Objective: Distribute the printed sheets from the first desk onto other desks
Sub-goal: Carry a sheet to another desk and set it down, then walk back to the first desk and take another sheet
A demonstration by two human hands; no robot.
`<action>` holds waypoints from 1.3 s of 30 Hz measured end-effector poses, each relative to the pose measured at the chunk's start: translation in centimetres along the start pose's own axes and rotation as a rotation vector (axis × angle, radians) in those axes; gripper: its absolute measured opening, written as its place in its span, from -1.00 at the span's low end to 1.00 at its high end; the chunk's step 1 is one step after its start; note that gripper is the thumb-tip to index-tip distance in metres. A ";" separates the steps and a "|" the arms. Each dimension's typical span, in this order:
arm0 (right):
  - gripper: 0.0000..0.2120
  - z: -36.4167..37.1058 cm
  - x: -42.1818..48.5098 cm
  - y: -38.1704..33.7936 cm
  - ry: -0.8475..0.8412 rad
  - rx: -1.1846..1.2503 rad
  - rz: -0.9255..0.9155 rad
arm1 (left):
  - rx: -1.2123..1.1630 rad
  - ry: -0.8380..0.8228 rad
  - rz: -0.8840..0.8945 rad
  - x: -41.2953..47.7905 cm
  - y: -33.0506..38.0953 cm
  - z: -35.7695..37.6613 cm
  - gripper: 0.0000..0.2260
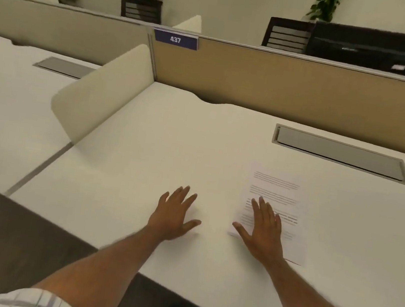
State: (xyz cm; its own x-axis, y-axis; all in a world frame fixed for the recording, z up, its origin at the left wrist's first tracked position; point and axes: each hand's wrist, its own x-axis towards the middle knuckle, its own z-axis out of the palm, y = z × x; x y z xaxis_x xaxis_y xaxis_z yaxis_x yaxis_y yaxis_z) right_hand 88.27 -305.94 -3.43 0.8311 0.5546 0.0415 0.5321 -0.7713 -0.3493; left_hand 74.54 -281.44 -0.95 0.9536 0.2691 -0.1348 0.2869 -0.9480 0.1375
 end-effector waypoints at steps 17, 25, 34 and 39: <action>-0.16 11.1 5.5 -36.5 -0.159 -0.138 -0.480 | 0.114 0.054 -0.491 -17.1 -33.6 -2.2 -0.07; -0.18 17.9 5.6 -54.4 -0.211 -0.143 -0.624 | 0.059 0.146 -0.631 -25.5 -48.9 -4.9 -0.07; -0.20 26.4 8.3 -75.0 -0.296 -0.156 -0.868 | 0.018 0.203 -0.896 -33.4 -64.8 -4.4 -0.06; -0.21 32.8 11.7 -87.8 -0.366 -0.141 -0.992 | 0.011 0.187 -1.043 -36.5 -76.6 -5.5 -0.06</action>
State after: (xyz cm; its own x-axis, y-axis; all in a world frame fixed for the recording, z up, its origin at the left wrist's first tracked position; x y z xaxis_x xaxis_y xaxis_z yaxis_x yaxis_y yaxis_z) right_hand 45.97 -221.51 -2.98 -0.0702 0.9966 -0.0441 0.9778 0.0600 -0.2008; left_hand 18.28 -217.71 -1.16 0.2345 0.9717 -0.0273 0.9718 -0.2337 0.0315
